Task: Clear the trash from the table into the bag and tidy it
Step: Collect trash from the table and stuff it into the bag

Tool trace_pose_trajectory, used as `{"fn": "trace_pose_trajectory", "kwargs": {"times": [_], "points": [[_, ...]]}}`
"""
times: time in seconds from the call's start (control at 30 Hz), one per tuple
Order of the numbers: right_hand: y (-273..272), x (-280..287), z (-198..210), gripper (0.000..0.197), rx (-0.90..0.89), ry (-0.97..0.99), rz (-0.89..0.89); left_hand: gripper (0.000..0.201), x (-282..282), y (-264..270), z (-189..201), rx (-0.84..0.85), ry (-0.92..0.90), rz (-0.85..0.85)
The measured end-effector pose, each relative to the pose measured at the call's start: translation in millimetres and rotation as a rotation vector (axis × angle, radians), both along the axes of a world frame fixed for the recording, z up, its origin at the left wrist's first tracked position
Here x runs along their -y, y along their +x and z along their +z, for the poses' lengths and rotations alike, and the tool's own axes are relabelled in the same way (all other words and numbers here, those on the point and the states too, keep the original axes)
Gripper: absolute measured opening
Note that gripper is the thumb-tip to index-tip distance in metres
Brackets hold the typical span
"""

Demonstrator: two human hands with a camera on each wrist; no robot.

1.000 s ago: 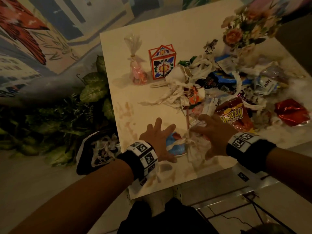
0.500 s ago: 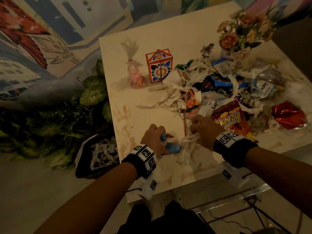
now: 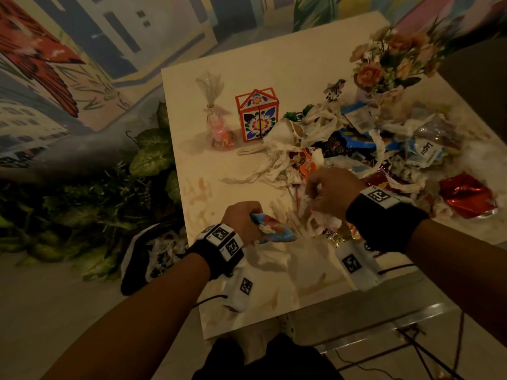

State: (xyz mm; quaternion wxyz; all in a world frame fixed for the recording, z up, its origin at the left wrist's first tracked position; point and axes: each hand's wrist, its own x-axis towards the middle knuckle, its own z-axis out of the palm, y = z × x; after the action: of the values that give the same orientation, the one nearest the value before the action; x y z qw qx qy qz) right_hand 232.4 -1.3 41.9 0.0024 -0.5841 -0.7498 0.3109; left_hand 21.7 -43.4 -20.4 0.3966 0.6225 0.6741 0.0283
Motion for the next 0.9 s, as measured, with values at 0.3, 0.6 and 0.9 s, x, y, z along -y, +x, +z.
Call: {"fn": "trace_pose_trajectory", "kwargs": {"times": [0.3,0.6,0.9], "points": [[0,-28,24,0.029,-0.12,0.112,-0.06,0.027,-23,-5,40,0.208,0.069,0.079],[2,-46,46,0.034,-0.174,0.14,-0.074,0.031,-53,-15,78,0.502,0.158,0.343],[-37,3,-21,0.036,0.159,-0.096,0.198,0.032,-53,-34,70,0.587,0.156,0.504]]}}
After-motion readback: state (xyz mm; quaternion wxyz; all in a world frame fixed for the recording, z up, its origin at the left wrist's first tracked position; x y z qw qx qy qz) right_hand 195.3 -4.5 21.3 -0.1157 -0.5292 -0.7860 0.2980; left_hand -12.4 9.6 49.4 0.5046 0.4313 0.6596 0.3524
